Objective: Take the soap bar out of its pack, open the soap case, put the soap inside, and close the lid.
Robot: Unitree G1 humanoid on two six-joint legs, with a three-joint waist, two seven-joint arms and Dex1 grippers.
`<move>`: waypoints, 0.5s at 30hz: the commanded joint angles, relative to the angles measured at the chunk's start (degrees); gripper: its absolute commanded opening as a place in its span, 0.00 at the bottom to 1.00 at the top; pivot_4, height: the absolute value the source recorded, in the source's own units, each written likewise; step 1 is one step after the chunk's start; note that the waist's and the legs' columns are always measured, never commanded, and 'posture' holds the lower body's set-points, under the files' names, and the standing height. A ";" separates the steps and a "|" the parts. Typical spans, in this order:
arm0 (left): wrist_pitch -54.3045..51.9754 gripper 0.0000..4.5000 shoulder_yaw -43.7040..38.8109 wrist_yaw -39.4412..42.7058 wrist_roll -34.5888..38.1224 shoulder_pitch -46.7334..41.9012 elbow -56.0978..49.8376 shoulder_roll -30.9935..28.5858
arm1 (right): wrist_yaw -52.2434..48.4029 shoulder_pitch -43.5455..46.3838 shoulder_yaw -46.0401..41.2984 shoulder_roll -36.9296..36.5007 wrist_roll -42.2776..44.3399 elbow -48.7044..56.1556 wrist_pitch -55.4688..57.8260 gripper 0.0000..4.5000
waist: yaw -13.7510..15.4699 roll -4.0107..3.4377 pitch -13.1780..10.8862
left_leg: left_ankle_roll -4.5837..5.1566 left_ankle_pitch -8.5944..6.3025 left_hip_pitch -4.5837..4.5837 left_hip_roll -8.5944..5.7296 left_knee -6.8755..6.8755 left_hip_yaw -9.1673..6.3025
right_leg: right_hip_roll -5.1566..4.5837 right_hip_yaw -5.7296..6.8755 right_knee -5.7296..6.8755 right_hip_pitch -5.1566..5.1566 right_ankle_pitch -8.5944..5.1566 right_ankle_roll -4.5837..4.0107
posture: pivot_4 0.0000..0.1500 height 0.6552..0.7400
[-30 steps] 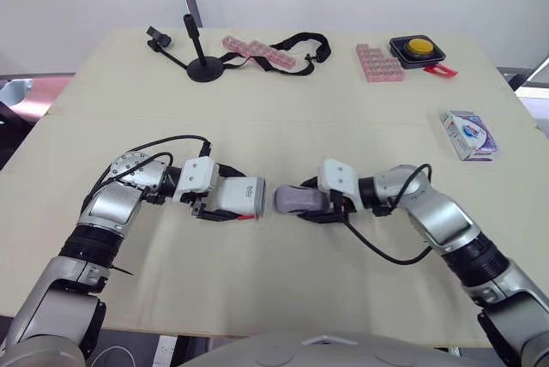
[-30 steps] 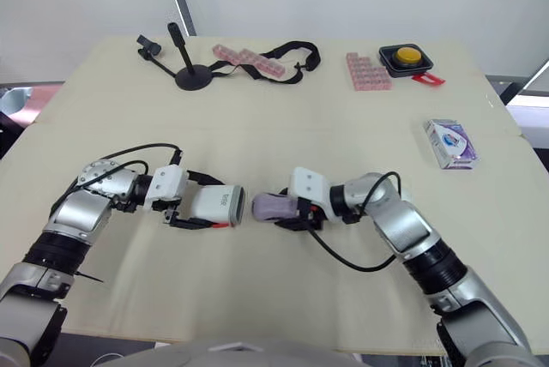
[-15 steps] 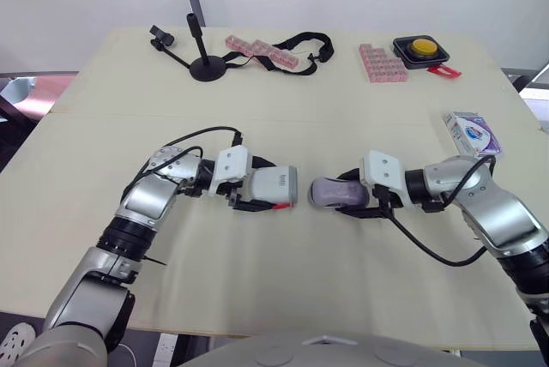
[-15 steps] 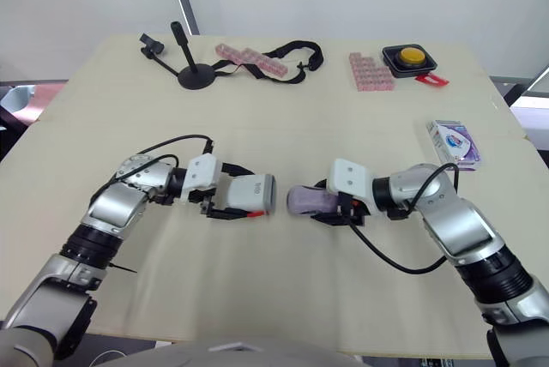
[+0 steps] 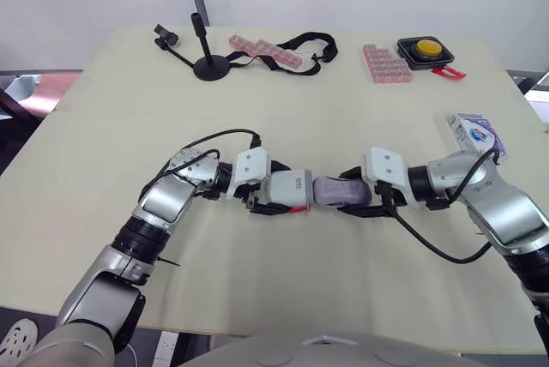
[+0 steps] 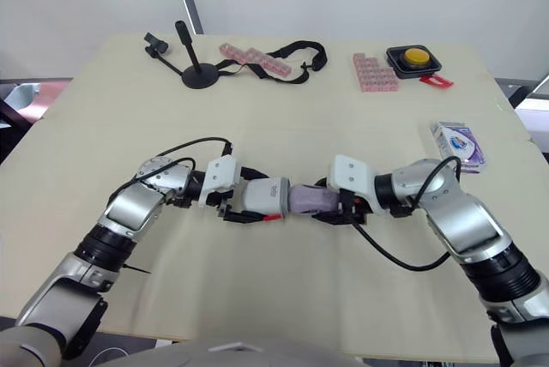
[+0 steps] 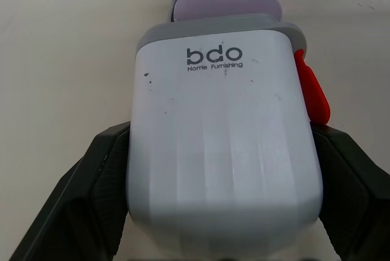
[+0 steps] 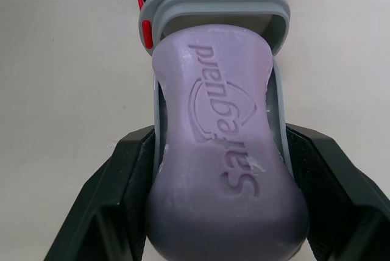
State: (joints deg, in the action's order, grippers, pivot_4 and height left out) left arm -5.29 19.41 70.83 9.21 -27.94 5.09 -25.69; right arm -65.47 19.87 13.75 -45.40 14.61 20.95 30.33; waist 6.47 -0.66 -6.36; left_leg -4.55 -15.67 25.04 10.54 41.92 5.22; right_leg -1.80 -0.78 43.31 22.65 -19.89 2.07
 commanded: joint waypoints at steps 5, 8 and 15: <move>4.20 0.77 0.01 -0.88 -0.25 -1.28 -2.11 1.39 | -0.21 3.38 2.16 1.30 0.30 0.70 0.91 0.58 | 0.09 0.00 0.00 | 0.00 0.00 0.01 0.00 0.00 0.00 | 0.00 -0.01 0.00 0.00 0.00 0.00 | 1.00 0.64; 4.63 0.77 0.53 -1.27 -0.81 -1.06 -2.31 2.09 | 0.06 4.84 3.06 1.82 0.28 0.44 2.47 0.58 | 0.12 0.00 0.00 | 0.00 0.00 0.01 0.00 0.02 0.00 | -0.01 0.00 0.01 0.00 0.00 0.00 | 1.00 0.64; 4.81 0.77 1.34 -2.51 -1.34 -0.59 -2.03 2.60 | 0.53 8.86 4.21 2.54 1.13 1.13 8.29 0.58 | 0.19 -0.01 -0.01 | 0.00 0.00 0.01 0.00 0.03 0.00 | 0.02 -0.02 0.03 0.01 0.00 0.00 | 1.00 0.64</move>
State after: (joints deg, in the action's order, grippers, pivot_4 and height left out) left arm -1.47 20.88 68.75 7.98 -28.18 4.81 -23.40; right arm -65.05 26.87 18.93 -43.06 14.53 20.48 37.67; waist 6.66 -0.67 -6.37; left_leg -4.55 -15.67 25.05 10.54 41.95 5.22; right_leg -1.78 -0.80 43.34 22.66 -19.89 2.07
